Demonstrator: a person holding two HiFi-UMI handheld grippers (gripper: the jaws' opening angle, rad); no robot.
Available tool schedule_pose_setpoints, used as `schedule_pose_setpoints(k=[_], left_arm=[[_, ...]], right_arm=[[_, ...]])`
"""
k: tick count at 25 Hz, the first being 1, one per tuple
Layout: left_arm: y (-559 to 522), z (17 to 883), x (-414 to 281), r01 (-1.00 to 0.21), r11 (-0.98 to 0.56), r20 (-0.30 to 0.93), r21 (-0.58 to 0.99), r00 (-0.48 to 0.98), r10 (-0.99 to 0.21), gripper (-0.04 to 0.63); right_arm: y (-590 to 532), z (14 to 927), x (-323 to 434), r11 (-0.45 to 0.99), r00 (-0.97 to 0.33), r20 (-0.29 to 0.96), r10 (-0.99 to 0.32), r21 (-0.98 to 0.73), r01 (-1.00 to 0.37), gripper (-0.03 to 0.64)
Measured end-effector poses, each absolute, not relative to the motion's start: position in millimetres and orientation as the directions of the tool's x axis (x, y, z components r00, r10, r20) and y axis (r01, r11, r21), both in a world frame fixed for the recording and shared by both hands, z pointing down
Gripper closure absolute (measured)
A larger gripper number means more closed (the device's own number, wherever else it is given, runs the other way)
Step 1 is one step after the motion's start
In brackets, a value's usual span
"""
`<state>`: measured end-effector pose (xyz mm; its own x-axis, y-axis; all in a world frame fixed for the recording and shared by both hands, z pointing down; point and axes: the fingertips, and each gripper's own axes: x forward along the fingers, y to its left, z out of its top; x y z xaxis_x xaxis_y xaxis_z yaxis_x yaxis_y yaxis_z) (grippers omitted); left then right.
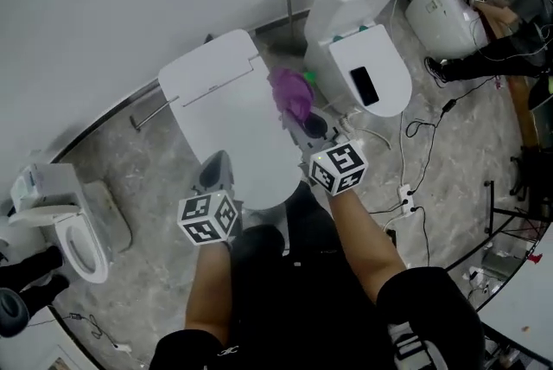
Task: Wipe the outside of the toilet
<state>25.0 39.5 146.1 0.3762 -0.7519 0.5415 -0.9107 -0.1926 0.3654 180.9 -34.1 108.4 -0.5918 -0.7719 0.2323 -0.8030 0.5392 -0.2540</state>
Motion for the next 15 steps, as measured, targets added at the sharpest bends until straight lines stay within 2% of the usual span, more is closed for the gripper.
schedule_pose_setpoints(k=[4, 8, 15], left_arm=[[52, 68, -5, -0.919, -0.166, 0.463, 0.359, 0.33, -0.823, 0.588], [62, -22, -33, -0.937, -0.146, 0.361, 0.316, 0.261, -0.895, 0.588], [111, -133, -26, -0.97, -0.136, 0.266, 0.202, 0.188, -0.946, 0.588]], right_arm=[[-4, 17, 161, 0.5, -0.544, 0.128, -0.829, -0.268, -0.824, 0.56], [15, -66, 139, 0.524, -0.549, 0.05, -0.834, -0.242, -0.817, 0.56], [63, -167, 144, 0.576, -0.583, -0.037, -0.811, -0.218, -0.788, 0.56]])
